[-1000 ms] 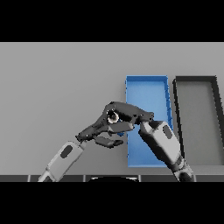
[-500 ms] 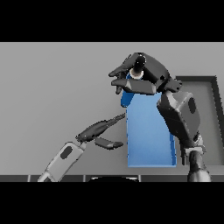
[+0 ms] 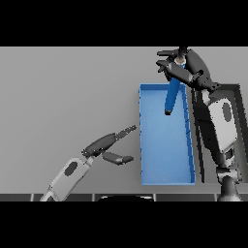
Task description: Pick up the blue pipe and place it into the blue bin.
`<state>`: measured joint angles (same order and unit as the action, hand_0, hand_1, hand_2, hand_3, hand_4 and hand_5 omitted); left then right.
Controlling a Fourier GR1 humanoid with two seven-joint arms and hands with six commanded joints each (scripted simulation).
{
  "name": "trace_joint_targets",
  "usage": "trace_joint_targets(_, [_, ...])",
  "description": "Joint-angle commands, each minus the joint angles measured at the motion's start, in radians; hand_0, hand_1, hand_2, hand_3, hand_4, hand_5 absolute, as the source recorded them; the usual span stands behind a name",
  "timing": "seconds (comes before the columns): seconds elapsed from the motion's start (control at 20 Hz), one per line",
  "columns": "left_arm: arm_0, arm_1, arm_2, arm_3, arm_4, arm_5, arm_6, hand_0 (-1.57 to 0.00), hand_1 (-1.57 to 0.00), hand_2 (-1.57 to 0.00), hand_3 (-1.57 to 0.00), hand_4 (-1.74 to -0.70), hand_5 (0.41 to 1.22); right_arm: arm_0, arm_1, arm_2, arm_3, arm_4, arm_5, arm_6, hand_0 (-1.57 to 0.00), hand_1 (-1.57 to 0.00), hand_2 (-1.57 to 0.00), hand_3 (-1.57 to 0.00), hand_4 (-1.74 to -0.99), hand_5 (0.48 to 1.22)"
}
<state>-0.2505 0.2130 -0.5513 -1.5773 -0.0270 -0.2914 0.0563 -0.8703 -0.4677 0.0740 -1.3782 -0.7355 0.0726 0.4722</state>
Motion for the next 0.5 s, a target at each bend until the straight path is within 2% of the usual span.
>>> trace_joint_targets(0.0, [0.000, -0.006, 0.002, 0.006, 0.008, -0.001, 0.017, 0.00, 0.00, 0.00, 0.00, -0.89, 0.483, 0.024, -0.003, 0.007, 0.012, 0.010, -0.004, 0.006, -1.57, -1.57, -1.57, -1.57, -1.740, 1.122])
trace_joint_targets(0.15, [-0.005, -0.014, 0.001, 0.010, 0.003, 0.006, 0.022, 0.00, 0.00, 0.00, 0.00, -0.89, 0.473, 0.123, 0.006, 0.042, 0.007, 0.033, -0.068, 0.035, -1.57, -1.57, -1.57, -1.57, -1.741, 1.120])
trace_joint_targets(0.35, [-0.014, -0.012, 0.003, 0.010, 0.001, 0.004, 0.010, 0.00, 0.00, 0.00, 0.00, -0.88, 0.463, 0.233, -0.015, 0.098, -0.005, 0.023, -0.124, 0.138, -1.57, -1.57, -1.57, -1.57, -1.741, 1.122])
trace_joint_targets(0.45, [0.004, -0.008, -0.001, 0.003, 0.004, 0.002, 0.005, 0.00, 0.00, 0.00, 0.00, -0.88, 0.464, 0.275, -0.052, 0.146, 0.012, -0.001, -0.130, 0.138, -1.57, -1.57, -1.57, -1.57, -1.655, 1.124])
